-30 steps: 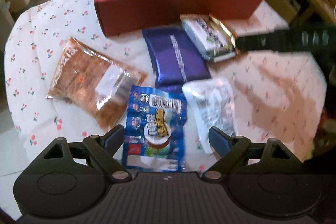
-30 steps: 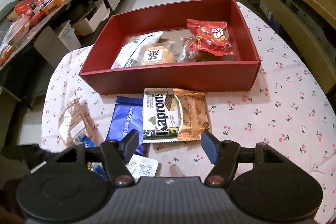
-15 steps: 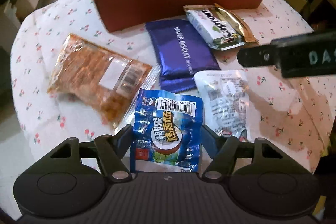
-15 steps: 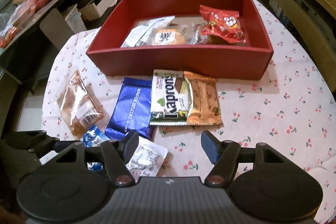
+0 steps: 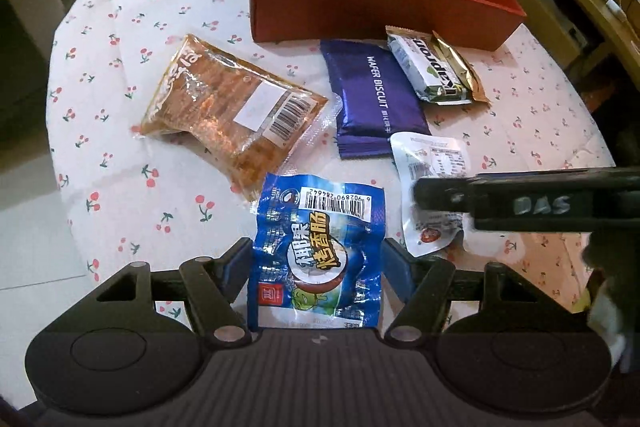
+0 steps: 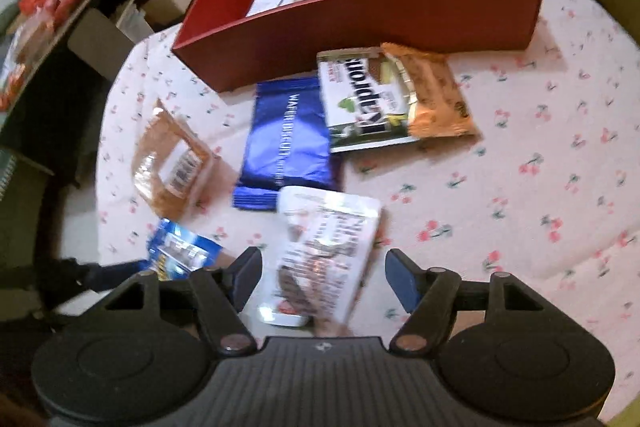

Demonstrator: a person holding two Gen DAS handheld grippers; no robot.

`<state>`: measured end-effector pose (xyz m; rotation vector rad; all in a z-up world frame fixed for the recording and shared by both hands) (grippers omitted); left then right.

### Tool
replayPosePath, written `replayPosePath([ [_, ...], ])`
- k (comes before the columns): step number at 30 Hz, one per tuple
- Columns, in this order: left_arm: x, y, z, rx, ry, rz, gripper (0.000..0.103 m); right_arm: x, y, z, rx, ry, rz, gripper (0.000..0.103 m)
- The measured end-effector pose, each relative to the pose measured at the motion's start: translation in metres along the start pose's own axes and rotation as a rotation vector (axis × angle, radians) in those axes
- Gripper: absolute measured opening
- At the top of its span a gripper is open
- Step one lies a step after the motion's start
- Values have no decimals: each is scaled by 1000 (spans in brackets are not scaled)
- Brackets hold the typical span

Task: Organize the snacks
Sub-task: 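Grasp the white printed pouch with the right gripper while the left holds the blue packet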

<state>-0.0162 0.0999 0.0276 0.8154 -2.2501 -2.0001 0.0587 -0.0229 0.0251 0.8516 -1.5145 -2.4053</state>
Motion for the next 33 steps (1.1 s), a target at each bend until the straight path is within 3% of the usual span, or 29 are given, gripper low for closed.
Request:
replayPosePath([
  [4,2,0,2,4,0,11,75,0,-10,19,74,118,-2,71],
  [7,3,-2,2,-3,-5,20,75,4,-11,23,146,217,-3,55],
  [12,1,-2,-2,3,-17,24,75,5,-2,12,113,220,-9,47],
  [17,0,-4,-3,-3,-30,27,75,8,6,1,134,223,-17,46],
  [21,0,-4,-2,3,-29,26,75,6,22,-6,103,192,-55,35],
  [27,-1,-5,-5,6,-35,32,75,4,17,-13,52,136,-33,38],
  [30,-2,-7,-5,3,-33,37,75,9,3,-7,77,153,22,53],
  [33,-2,-9,-2,-1,-23,42,75,9,0,1,100,186,25,58],
])
Point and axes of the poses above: each gripper's, at about its wrist camera, not at the fingertips, and y roughly against the way its jaws point, z to its left, x to its underside, the point moved 3 cm from there along -y, roughly the way its jaws point, and after that the axes turned 8 degrees about y, right-handed, at the moved point
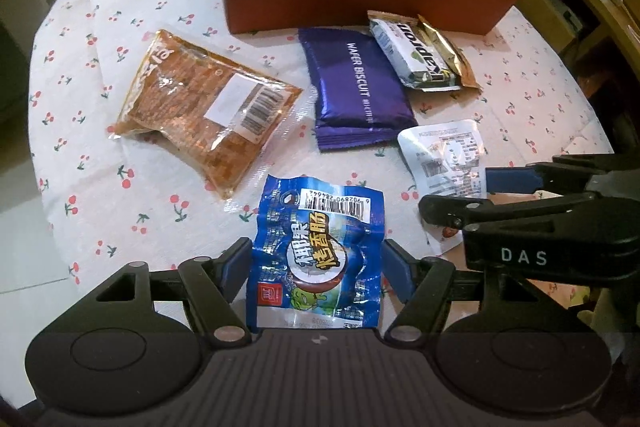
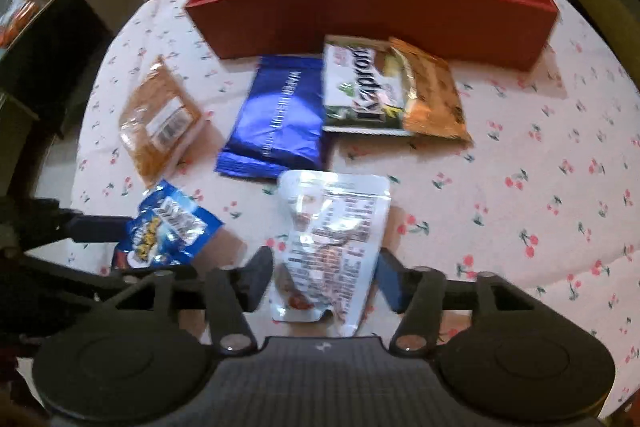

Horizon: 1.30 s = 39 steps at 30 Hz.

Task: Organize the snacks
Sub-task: 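Grasp the white printed pouch with the right gripper while the left holds the blue packet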

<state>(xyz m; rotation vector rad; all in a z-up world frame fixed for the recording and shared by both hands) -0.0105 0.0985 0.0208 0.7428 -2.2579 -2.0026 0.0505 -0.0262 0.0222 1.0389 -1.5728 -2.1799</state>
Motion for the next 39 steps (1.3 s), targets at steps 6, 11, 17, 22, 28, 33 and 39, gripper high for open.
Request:
replayPosePath([
  [6,2,-4,3,-7,1,22,75,6,-4,10,57,115,-17,55],
  [11,2,0,0,6,-9,12,75,11,6,5,38,96,-33,47],
  [17,0,3,-4,14,-13,0,75,12,22,-11,20,21,-63,39],
  [22,-1,4,-4,16,-12,-2,75,16,30,-13,12,21,-76,36],
  [28,-1,6,-6,27,-20,-6,75,15,40,-21,-17,-30,-105,19],
  [33,-1,5,-8,28,-27,-5,75,15,34,-33,-48,-103,-100,24],
  [39,0,3,-7,26,-29,1,75,12,24,-29,-48,-113,-53,64],
])
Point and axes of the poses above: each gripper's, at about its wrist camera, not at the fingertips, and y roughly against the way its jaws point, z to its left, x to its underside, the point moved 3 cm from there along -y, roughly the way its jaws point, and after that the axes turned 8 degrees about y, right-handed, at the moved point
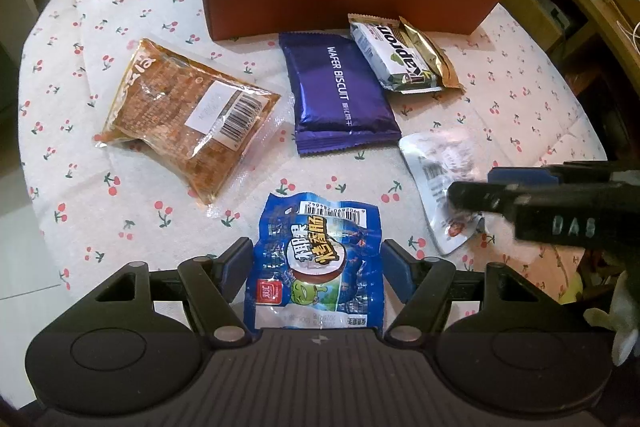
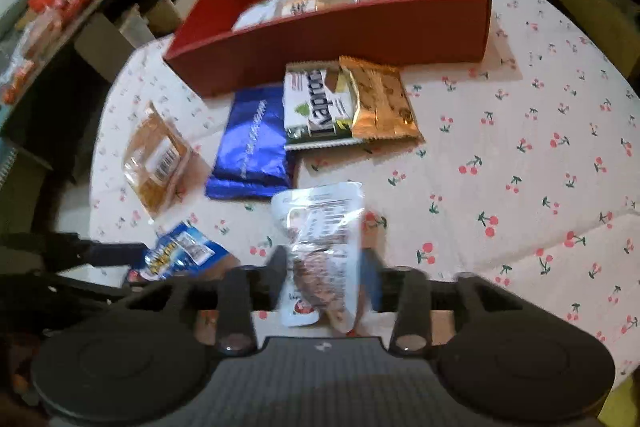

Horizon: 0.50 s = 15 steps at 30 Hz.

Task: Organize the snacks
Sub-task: 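Grasp the white printed pouch with the right gripper while the left holds the blue packet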

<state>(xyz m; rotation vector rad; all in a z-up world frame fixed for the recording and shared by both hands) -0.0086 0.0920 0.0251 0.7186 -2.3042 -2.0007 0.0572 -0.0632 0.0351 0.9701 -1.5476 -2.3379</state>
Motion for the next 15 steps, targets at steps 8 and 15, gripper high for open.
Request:
replayPosePath([
  [8,1,-3,-1,-6,-12,10,75,7,-19,20,100,155,43,68],
  [15,2,-3,0,-9,-11,8,75,11,-10,21,98,176,27,62],
])
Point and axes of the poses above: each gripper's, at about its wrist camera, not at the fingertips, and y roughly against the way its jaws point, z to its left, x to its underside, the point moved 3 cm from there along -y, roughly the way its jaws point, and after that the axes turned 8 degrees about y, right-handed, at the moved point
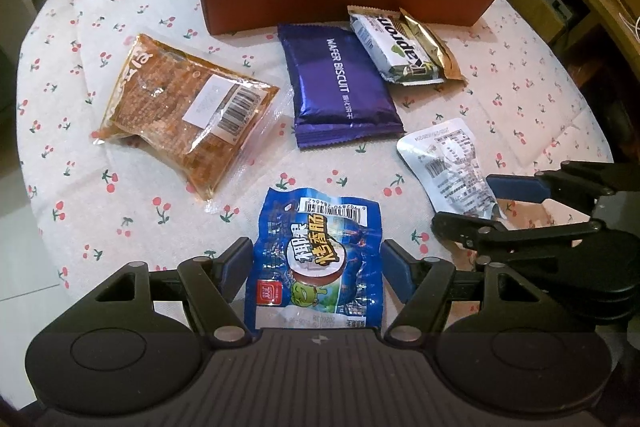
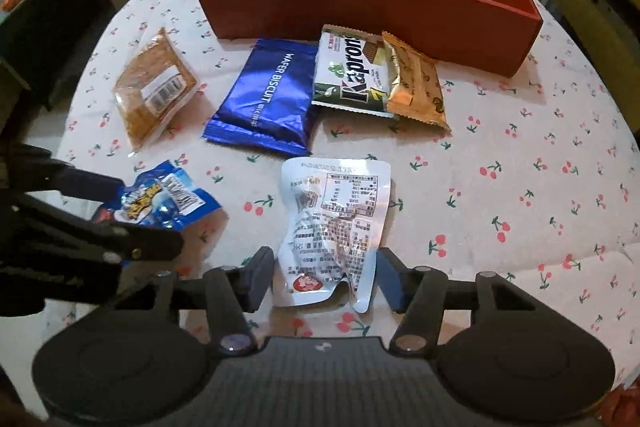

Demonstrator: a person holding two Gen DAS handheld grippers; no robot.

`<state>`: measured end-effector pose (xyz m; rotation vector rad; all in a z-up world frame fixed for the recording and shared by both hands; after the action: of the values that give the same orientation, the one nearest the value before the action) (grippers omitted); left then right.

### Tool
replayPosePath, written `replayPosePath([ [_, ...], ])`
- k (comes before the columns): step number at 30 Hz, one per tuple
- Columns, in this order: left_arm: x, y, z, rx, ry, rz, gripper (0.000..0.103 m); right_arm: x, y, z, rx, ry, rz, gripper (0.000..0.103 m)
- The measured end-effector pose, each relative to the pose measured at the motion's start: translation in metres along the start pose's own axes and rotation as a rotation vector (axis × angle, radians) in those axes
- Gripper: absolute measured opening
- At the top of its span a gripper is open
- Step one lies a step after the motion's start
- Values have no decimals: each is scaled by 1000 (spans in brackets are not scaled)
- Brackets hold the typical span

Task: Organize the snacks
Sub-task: 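Grasp the white printed pouch with the right gripper while the left holds the blue packet, then carry the blue packet and white pouch over the red tray with both grippers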

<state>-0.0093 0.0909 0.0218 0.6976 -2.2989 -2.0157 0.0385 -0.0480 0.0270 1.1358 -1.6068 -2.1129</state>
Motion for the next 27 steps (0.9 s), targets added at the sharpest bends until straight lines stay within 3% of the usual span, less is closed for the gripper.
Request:
replayPosePath([
  [14,-15,12,-14,9,-22,-72,75,-15,34,-15,-8,-76,-126,62],
  [22,-15,-9,-23,-32,-67,-22,74,-13,32,-24,-18,-101,-118,62],
  [27,-19,-26,-19,-67,-42,9,82,-11,32,-29,-27,-119,-115,62],
])
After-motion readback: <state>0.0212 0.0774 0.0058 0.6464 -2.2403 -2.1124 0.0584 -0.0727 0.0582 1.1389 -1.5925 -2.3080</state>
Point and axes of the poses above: each gripper's, at about its wrist camera, not at the fingertips, and y roughly against the way its jaws point, z to its left, x to its underside, the point moved 3 cm from there along -y, roughly the way its jaws point, and after that the axes turned 8 degrees about y, right-handed, at the moved point
